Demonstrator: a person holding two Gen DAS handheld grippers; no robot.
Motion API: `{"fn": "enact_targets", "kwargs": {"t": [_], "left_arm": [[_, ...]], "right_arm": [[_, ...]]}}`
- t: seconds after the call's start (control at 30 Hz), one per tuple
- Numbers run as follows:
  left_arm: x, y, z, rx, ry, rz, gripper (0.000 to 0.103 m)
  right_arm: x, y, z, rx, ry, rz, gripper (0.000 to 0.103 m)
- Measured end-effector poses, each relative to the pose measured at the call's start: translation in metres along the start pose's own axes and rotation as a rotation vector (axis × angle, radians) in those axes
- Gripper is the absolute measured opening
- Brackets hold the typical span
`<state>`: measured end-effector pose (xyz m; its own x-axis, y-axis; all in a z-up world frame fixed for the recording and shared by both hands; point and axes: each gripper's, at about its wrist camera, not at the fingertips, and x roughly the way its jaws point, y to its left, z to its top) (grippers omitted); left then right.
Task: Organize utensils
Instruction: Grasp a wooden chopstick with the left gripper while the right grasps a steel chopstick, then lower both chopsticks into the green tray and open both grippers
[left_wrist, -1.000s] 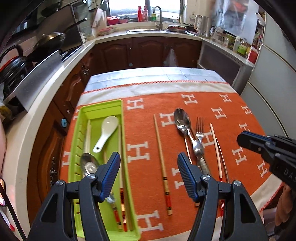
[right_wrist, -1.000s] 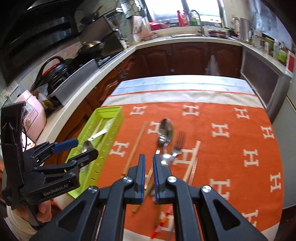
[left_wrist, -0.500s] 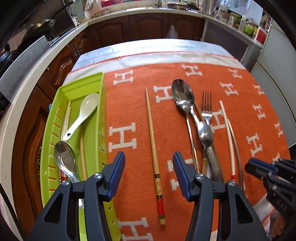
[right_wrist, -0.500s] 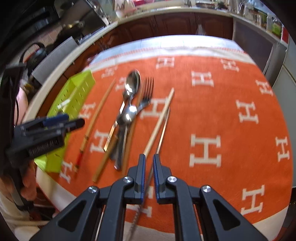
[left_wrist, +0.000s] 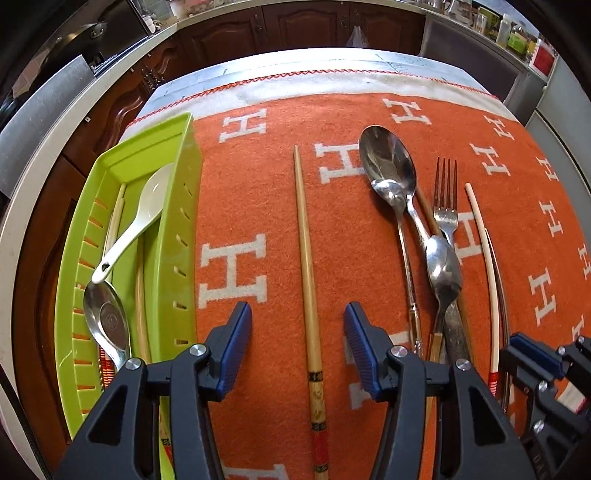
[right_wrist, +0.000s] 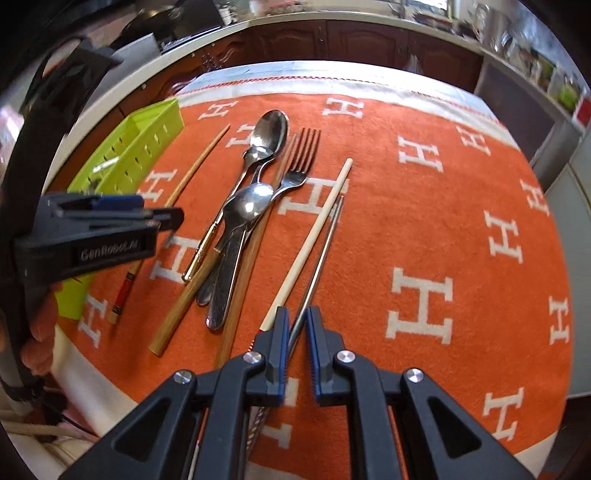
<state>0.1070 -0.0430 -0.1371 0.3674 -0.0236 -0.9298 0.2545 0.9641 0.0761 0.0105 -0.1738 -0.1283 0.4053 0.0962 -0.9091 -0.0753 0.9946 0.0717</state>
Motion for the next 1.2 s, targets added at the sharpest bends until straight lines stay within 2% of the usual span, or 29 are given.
{"fn": "enact_targets", "kwargs": {"t": [0.2,0.23,0.27,0.3,0.37,0.63,0.87,1.03,1.2], "left_arm": [[0.000,0.000,0.002,-0.013,-0.012,0.006,0.049],[0.000,-0.001,0.003,-0.012,-0.018,0.004,0.034],[0.001,-0.001,0.003,-0.023,-0.014,-0.050,0.014],[0.001,0.000,0.003,-0.043,-0.013,-0.072,0.013],[0.001,-0.002,0.003,-0.035,-0.018,-0.064,0.005],[-0.007,0.004,-0.003,-0.062,-0.036,-0.094,0.004],[-0.061,0.019,-0.011,-0.061,-0.134,-0.107,0.004],[-0.109,0.048,-0.019,-0.080,-0.239,-0.072,0.004],[-0.139,0.088,-0.027,-0.124,-0.306,0.007,0.004]], "right_arm": [[-0.002,-0.017,0.000,0.080,0.002,0.036,0.006],[-0.002,-0.021,0.000,0.103,0.002,0.047,0.006],[-0.002,-0.027,0.000,0.133,0.000,0.066,0.006],[-0.002,-0.030,-0.001,0.152,-0.001,0.077,0.005],[-0.002,-0.037,-0.001,0.197,0.000,0.099,0.005],[-0.013,-0.051,0.000,0.293,-0.032,0.163,0.005],[-0.031,-0.046,0.012,0.305,-0.075,0.262,0.005],[-0.056,-0.022,0.024,0.228,-0.150,0.325,0.005],[-0.080,0.004,0.045,0.176,-0.219,0.432,0.005]]}}
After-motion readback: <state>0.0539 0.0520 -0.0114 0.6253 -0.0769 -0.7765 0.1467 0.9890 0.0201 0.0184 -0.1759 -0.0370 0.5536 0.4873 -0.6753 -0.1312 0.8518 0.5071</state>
